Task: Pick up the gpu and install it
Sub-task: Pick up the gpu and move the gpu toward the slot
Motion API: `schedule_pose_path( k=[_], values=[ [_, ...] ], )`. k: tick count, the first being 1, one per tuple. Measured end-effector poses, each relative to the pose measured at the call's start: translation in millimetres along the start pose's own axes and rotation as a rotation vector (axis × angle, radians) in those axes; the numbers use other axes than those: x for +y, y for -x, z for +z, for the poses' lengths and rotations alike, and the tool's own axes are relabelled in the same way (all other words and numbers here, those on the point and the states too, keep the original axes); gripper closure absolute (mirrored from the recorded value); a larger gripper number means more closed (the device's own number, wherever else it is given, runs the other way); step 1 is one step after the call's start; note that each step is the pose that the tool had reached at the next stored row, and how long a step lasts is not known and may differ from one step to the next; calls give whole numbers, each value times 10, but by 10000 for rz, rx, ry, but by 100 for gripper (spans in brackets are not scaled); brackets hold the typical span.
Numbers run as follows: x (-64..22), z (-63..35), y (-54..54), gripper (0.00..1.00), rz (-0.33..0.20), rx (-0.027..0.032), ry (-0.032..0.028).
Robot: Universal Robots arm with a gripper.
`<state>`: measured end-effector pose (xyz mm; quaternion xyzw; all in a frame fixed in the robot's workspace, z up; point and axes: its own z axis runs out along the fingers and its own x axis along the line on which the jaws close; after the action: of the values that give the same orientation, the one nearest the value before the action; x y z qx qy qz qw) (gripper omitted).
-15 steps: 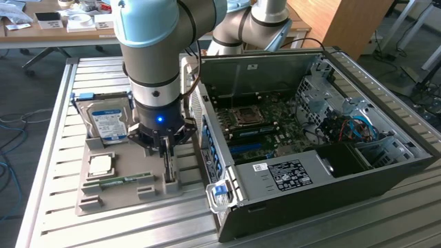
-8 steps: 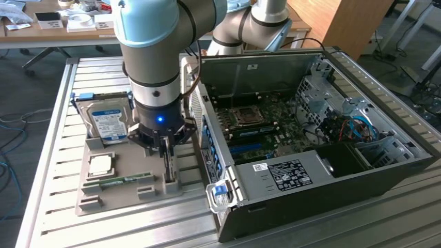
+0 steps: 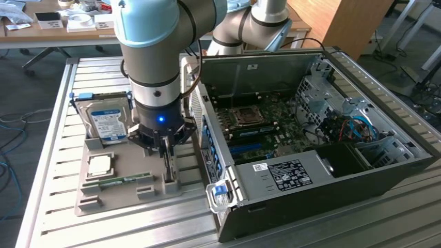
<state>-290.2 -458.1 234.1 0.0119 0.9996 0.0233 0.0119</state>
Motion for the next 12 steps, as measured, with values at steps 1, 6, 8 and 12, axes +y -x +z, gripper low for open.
schedule_pose_path(
  k=[1,6,8,12],
  values=[
    [0,0,0,73,0,0,0],
    [0,0,0,73,0,0,0],
    [1,-3,0,73,0,-3,3],
    [2,-46,1,73,0,0,0]
  ],
)
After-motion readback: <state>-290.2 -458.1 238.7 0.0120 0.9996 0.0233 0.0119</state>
